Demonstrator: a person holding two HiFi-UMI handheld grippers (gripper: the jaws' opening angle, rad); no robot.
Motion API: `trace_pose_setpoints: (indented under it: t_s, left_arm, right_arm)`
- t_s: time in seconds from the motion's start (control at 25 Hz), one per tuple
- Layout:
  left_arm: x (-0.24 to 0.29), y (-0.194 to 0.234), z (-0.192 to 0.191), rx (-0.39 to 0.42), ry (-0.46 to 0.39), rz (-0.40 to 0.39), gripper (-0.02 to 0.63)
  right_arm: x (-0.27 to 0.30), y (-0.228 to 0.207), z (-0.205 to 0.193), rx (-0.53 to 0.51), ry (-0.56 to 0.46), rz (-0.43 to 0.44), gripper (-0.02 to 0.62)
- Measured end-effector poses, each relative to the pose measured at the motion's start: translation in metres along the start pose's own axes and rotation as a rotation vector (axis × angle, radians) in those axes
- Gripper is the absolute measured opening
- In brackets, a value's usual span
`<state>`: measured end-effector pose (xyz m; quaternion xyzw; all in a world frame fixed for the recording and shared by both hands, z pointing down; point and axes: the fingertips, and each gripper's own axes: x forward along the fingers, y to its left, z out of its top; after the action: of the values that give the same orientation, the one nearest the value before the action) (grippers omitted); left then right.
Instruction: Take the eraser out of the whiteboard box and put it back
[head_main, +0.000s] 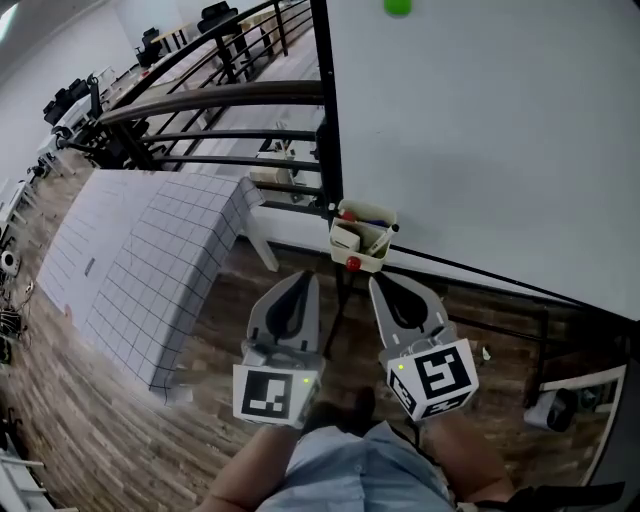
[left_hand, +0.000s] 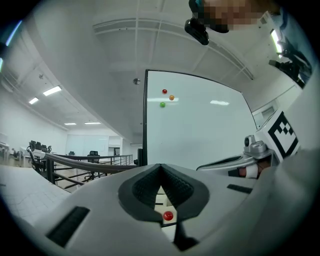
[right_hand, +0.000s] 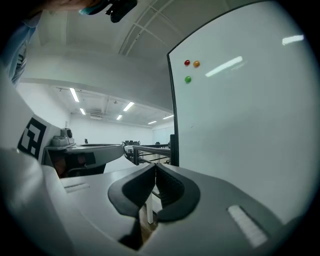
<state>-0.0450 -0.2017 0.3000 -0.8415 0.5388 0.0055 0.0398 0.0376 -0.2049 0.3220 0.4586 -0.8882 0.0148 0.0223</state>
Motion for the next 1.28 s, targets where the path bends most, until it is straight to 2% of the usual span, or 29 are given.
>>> trace_pose_setpoints:
  t_s: [0.28, 0.76, 1.08, 1.28]
  left_arm:
    - [0.038, 0.028, -0.018, -0.031, 0.026, 0.027, -0.002]
    - [0.093, 0.08, -0.051, -0.065, 0.074, 0.01, -0.002]
    - [0.112, 0.09, -0.061, -0.074, 0.088, -0.013, -0.002]
    - [0.119, 0.092, -0.064, -0.086, 0.091, -0.022, -0.002]
  right_arm:
    - [0.045, -0.02, -0.016, 0.006, 0.048, 0.03, 0.026]
    - [0.116, -0.036, -0.06, -0.015, 0.184, 0.033, 0.16]
    - [0.136, -0.038, -0.083, -0.025, 0.285, 0.038, 0.178]
    - [0.139, -0.036, -0.09, -0.079, 0.352, 0.021, 0.176]
